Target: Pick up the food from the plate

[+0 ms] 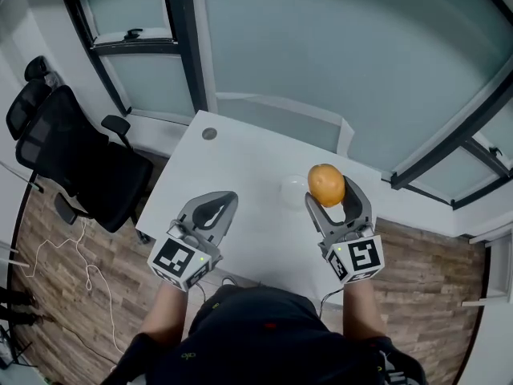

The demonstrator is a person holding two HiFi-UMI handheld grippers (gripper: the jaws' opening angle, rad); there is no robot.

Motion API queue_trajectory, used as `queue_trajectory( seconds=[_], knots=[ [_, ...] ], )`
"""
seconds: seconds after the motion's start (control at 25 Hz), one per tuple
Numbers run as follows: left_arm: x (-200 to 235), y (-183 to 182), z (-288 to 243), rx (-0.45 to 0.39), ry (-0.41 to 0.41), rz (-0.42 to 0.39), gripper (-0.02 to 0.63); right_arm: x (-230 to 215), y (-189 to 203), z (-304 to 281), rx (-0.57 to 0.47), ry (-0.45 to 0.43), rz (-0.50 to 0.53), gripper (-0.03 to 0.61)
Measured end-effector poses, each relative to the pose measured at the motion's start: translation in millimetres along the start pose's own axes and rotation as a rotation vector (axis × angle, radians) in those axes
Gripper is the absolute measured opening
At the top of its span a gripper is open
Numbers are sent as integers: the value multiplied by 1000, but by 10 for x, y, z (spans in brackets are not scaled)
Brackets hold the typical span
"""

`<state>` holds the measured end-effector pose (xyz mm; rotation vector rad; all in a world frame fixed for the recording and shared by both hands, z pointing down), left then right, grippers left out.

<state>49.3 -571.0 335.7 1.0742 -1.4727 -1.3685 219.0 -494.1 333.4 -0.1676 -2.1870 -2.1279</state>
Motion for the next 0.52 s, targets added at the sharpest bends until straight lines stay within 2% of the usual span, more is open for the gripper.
queue_trajectory(
  seconds=[0.2, 0.52],
  knots=[
    [17, 6, 35, -12, 10, -11, 23, 174, 89, -10, 2, -22, -19, 350],
    [76, 63, 28, -5, 13, -2, 23, 169, 23, -62, -7, -13, -6, 350]
  ],
)
Point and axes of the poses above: the fingertips, and each gripper's own axes: z backward along the fingers, x to its left, y out of its underside, the point moved 1 cm from there along z, backward along the fingers, and after that the axes turned 4 degrees about -y, right-handed, at the moved point
